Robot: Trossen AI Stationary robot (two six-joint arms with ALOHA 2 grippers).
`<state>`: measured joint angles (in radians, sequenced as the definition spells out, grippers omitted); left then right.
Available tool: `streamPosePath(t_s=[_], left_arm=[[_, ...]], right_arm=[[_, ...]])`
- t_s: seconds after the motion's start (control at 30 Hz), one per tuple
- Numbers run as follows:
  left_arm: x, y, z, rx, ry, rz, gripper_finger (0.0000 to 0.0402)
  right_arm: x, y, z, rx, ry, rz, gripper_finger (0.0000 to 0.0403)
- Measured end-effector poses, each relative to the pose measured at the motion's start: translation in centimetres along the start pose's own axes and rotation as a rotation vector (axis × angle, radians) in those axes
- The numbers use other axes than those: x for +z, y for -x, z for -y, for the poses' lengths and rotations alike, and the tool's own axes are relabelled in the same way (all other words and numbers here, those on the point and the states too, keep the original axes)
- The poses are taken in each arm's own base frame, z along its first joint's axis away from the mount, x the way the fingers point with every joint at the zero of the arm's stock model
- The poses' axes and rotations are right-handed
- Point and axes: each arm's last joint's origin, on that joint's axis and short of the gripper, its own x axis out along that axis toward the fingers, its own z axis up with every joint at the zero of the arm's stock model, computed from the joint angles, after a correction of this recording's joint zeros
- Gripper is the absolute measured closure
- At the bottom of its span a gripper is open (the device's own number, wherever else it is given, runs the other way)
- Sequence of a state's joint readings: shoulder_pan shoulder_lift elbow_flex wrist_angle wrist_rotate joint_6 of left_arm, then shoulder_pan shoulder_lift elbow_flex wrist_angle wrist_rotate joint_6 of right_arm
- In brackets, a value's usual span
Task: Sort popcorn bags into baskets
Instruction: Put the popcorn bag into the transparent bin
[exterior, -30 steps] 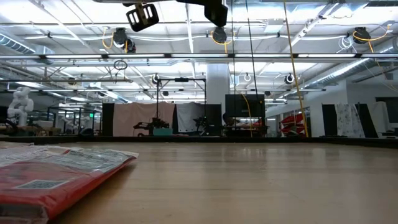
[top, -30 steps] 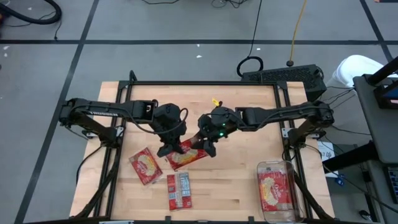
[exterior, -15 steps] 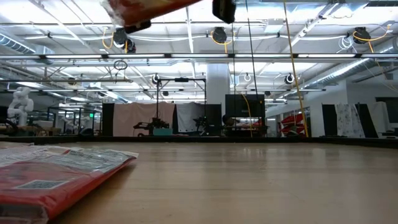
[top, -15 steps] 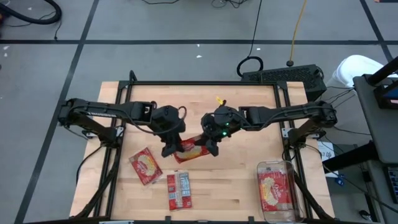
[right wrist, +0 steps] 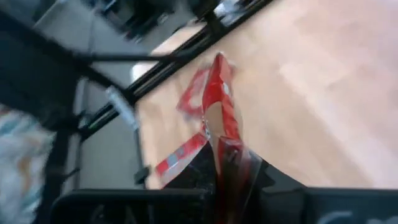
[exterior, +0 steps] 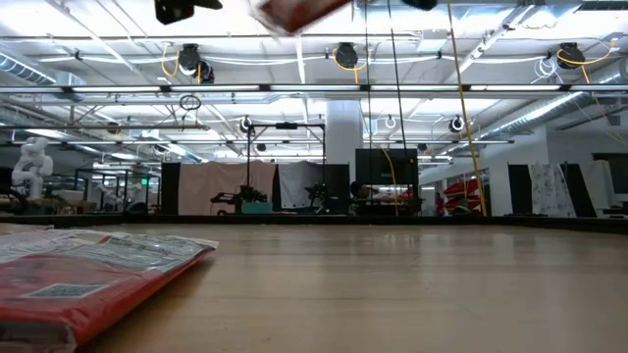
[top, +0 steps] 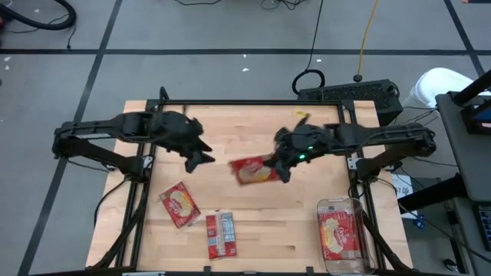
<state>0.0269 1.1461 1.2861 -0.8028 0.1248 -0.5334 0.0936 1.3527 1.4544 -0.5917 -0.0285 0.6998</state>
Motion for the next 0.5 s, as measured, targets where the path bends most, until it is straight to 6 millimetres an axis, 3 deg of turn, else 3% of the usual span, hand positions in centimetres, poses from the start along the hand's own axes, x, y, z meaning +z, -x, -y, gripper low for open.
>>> streamPosePath(t_s=[0.07,0.3,0.5], left_arm=[[-0.1,1.0,0.0,0.002,-0.004,0.038,0.0172],[1.1,2.0,0.8,-0.062,-0.022,0.200,0.0207],[2.5,0.8,1.4,-0.121,-0.034,0.299,0.0217]], right_arm=[[0.3,1.4,0.0,-0.028,-0.009,0.070,0.0389],[0.9,6.4,0.6,-0.101,0.003,0.367,0.0391],[0.5,9.6,2.0,-0.113,-0.029,0.616,0.0391]])
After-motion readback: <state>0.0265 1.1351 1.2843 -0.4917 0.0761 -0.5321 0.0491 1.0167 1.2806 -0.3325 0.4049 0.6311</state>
